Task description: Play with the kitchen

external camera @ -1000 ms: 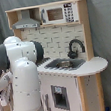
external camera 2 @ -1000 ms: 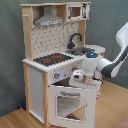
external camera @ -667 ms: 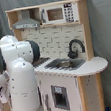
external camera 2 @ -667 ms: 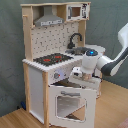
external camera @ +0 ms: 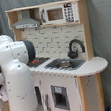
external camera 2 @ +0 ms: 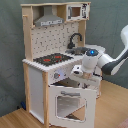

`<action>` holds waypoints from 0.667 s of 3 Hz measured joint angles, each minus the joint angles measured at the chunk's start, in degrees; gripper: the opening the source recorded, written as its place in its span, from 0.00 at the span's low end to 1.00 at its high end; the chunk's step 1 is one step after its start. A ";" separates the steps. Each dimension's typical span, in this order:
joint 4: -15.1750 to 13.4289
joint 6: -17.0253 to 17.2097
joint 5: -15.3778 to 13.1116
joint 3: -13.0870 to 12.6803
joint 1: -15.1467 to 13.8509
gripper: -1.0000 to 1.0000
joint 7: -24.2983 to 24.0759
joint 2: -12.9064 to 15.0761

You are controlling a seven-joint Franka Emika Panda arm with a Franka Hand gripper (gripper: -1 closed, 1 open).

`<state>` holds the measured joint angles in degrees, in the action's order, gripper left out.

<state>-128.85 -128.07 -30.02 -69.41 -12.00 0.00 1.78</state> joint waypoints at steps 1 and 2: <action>0.73 5.31 -0.02 -0.28 0.12 1.00 -0.03 -3.94; 1.87 10.48 -0.14 -0.85 0.36 1.00 -0.05 -7.43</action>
<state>-126.98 -117.59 -30.16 -70.26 -11.64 -0.04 -5.65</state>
